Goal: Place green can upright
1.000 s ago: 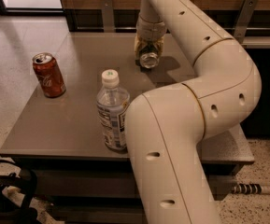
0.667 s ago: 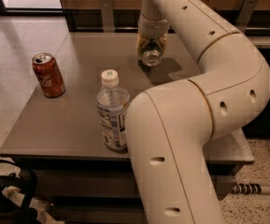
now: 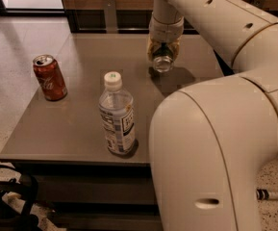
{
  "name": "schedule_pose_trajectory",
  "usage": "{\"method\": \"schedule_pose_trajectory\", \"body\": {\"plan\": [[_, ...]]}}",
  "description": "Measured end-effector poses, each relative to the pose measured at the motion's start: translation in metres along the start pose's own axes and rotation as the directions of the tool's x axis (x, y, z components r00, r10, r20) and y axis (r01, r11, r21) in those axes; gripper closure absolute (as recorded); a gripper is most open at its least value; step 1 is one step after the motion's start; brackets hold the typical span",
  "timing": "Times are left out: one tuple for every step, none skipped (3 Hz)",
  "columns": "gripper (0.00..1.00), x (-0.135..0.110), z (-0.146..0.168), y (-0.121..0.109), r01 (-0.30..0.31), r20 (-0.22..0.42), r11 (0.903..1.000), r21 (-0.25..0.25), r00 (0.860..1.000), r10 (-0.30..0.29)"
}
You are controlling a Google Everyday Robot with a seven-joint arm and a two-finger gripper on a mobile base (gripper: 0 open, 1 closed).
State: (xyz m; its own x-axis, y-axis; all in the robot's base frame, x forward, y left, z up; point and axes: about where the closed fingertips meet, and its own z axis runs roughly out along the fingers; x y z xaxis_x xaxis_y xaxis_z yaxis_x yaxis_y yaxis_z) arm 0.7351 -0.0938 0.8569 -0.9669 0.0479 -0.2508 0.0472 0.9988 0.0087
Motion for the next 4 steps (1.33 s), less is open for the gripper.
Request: {"method": "schedule_pose_trajectory", "body": {"plan": [[1.0,0.019,-0.008,-0.007,-0.004,0.037,1.0,-0.003,0.999,0.005],[1.0,0.035,-0.022,-0.018,0.055,0.124,0.998,-0.03,0.991,-0.051],[1.0,0.032,-0.046,-0.022,0.207,0.291,0.9755,-0.075,0.94,-0.177],[1.0,0.009,-0.072,-0.019,0.32,0.456,0.9364,-0.144,0.861,-0.225]]}}
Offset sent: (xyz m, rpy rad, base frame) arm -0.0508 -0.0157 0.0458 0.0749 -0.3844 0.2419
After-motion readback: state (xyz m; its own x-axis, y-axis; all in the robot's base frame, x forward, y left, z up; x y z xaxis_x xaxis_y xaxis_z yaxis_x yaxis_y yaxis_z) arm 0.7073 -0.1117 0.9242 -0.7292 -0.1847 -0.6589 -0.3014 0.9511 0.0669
